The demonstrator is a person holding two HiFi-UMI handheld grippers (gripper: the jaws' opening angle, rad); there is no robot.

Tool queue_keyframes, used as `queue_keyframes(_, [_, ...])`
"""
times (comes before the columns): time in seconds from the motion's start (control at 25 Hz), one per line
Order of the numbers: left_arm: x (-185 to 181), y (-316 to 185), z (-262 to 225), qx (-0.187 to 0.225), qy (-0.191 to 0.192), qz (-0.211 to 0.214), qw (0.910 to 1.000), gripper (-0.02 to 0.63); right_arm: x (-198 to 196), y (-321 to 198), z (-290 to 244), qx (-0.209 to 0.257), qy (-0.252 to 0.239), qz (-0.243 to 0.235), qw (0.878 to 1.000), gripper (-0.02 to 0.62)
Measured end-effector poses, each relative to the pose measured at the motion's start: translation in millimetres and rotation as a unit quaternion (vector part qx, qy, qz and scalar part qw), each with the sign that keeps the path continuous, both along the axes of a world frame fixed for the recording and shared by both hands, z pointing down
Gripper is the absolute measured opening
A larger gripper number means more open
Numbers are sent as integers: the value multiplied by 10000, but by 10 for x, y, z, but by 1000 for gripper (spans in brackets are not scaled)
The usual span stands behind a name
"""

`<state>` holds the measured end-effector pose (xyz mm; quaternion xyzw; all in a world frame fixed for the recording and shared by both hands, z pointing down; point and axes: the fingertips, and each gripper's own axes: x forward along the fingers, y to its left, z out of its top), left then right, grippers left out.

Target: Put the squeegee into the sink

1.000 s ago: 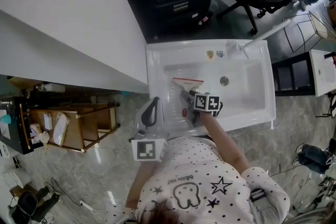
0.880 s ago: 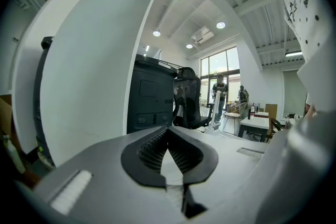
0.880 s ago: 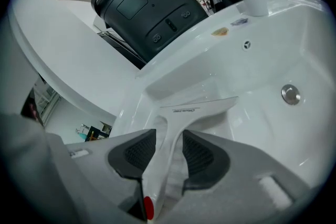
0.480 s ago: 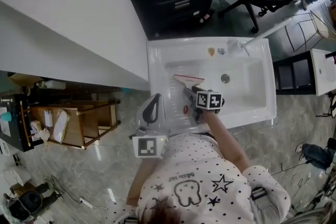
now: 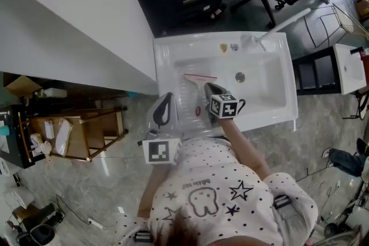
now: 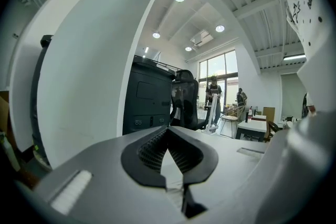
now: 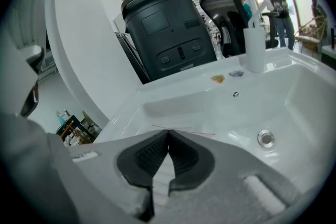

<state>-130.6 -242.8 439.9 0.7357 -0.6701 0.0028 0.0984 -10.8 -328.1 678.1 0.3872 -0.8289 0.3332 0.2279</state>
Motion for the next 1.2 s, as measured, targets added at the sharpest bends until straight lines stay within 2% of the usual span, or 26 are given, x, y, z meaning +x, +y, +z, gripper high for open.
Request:
queue_keyframes(0.2, [41,15,-31,113,-7,77,9999,-3,47,-107,-206,499,-83,198,9985,-5])
queue_keyframes(0.6, [180,128,-151,290,26,413,9987,0,-69,-89,-792,1541,-91,-105,9880,-5])
queue_keyframes(1.2, [365,298,-243,414,-5,811,9958,1,-45,166,-1408,2242,-346,-123,9739,-6])
